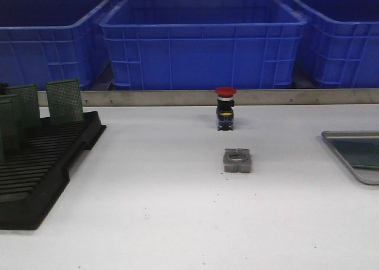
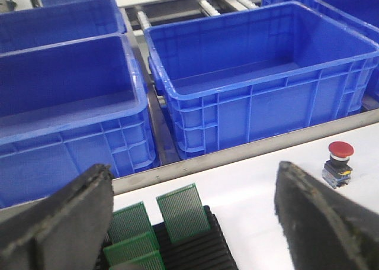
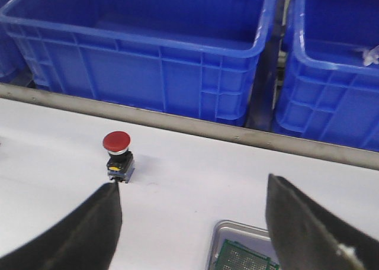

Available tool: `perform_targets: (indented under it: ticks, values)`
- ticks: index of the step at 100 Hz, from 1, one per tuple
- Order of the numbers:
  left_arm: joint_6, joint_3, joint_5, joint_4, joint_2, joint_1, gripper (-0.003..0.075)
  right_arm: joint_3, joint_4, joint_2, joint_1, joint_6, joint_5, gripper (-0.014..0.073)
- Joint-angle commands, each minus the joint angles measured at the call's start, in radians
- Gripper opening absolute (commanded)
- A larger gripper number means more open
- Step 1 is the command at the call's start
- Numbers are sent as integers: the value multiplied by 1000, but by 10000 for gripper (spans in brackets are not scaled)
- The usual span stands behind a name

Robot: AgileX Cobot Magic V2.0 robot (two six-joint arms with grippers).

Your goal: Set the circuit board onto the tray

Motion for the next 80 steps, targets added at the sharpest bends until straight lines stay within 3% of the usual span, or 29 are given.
perform_targets:
  ticks: [1,26,55,70,80]
  values:
    - [-11,42,-69,-38,-99,4,526,30,16,-112,1,-13,-78,530]
    - [-11,178,-100,-64,-288,4,526,166,17,-398,1,-13,-96,529]
    - [-11,213,-104,-64,-321,4,520,266,17,-564,1,-13,-113,529]
    - [-11,213,-104,-64,-321,4,424,266,17,-562,1,-13,-129,512]
    - [-11,213,-104,-64,-321,4,301,266,17,-562,1,-13,-131,374]
